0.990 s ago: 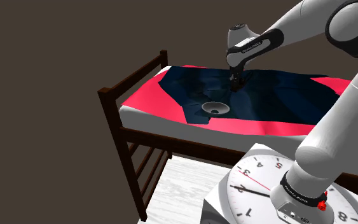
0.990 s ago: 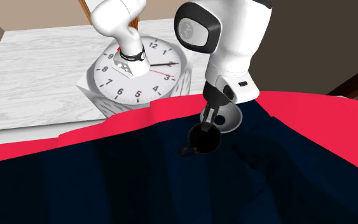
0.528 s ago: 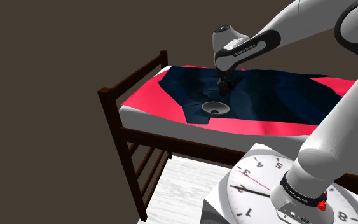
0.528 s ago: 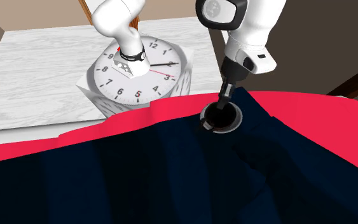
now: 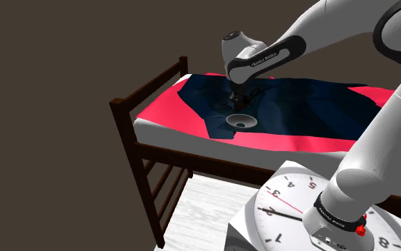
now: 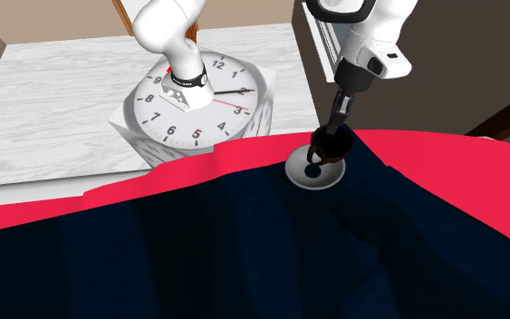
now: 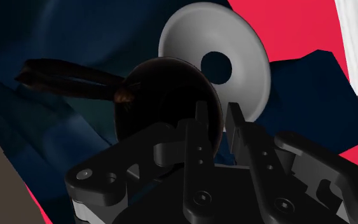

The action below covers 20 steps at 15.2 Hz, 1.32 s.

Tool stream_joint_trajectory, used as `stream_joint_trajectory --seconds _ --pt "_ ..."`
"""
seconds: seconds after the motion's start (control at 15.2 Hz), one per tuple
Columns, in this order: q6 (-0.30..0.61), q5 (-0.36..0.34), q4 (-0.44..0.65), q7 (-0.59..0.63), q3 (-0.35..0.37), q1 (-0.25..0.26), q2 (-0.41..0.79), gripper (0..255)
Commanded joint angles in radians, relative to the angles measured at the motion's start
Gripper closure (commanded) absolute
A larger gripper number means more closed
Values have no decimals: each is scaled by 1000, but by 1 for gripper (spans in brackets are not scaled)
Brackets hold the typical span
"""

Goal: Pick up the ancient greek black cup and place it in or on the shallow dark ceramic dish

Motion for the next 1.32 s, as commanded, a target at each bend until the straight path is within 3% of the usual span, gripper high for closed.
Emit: stream_joint_trajectory --seconds 0.0,0.59,1.12,1.19,1.25 --pt "21 -5 -12 13 1 0 11 255" --pt "138 -40 -70 65 -4 -5 77 255" --pt "138 -40 -70 65 -5 -5 77 255" --pt "138 -40 -70 65 -5 -5 77 0" --pt "138 -40 -70 66 -4 -5 77 0"
